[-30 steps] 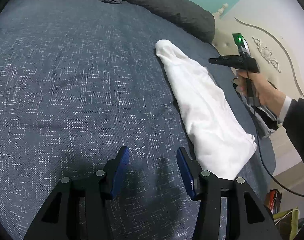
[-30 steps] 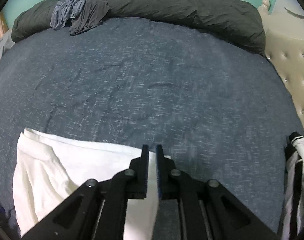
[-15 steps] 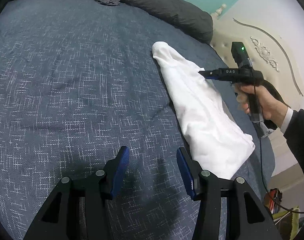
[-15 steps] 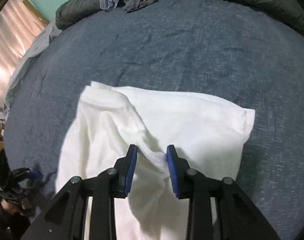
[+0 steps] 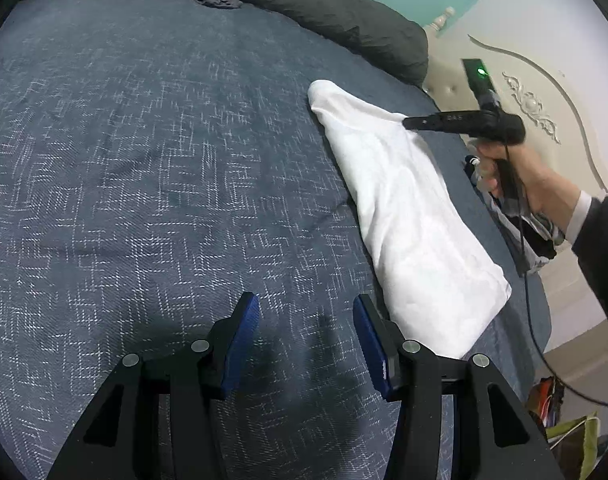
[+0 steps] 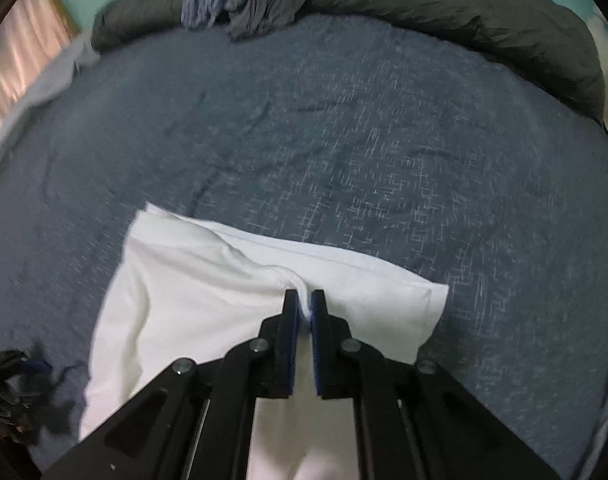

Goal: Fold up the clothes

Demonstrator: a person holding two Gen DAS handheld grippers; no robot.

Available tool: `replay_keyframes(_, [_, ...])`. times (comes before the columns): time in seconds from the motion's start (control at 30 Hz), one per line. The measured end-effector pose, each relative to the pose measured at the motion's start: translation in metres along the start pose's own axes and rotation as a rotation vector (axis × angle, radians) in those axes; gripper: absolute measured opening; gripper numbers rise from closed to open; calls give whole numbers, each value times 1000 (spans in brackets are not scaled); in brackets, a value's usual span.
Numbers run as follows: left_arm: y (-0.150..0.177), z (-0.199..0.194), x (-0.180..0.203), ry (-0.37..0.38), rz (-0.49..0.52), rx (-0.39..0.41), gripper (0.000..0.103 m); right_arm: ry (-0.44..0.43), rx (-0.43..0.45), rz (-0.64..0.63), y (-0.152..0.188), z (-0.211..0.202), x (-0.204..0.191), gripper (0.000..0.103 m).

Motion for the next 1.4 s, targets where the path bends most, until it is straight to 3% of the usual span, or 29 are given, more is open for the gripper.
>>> replay_keyframes(0.13, [1,-1,0,1,3,-1,53,63,-70,-40,1,19,7,6])
replay_keyframes(0.23, [0,-2,-1,3,-2,1,53,70,-57,-1,3,20,12,6])
replay_keyframes(0.27, [0,-2,-2,4,-3,2,53,51,-40,28,4,16,16,6])
replay_keyframes(0.33, [-1,-3,-2,5,-3,4,53,18,-6,88,8,7,23,21])
replay_keyframes(0.4, [-1,-3,-1,8,-5,5,53,2,23,139,14,-4,31,27])
replay_keyframes(0.5, [0,-2,0,10,-4,2,53,-52,34,165,29,-16,34,27])
replay_keyframes(0.6, [1,0,2,12,-1,-2,53,-128,-13,172,46,-14,26,27])
replay_keyframes(0.73, [2,1,6,15,5,-6,53,-163,-79,186,73,1,17,27])
replay_keyframes(0.77, [3,1,6,15,7,-7,53,-171,-92,189,79,4,16,26])
replay_keyframes(0.83, [3,2,6,16,6,-10,53,-184,-79,197,82,6,15,4])
replay_keyframes(0.97, [4,1,5,15,0,-8,53,-156,2,264,79,-6,29,1])
replay_keyframes(1.07, [4,3,5,15,0,-9,53,-82,8,299,83,-8,43,1])
replay_keyframes(1.27, [5,1,6,16,1,-10,53,-97,44,350,84,-20,58,1])
replay_keyframes(1.37, [5,2,5,19,-3,-9,53,-198,55,406,86,-26,53,9])
replay_keyframes(1.4, [4,2,5,19,-4,-8,53,-240,35,413,90,-26,47,28])
Point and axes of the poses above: each gripper's, at about its wrist camera, not at the fingertips, and z roughly the way its jaws point, x to its right, y to its underside, the point moved 7 cm from there along z, roughly the way its jaws point, and after that the axes turned 3 degrees about y, right-handed, at the moved point
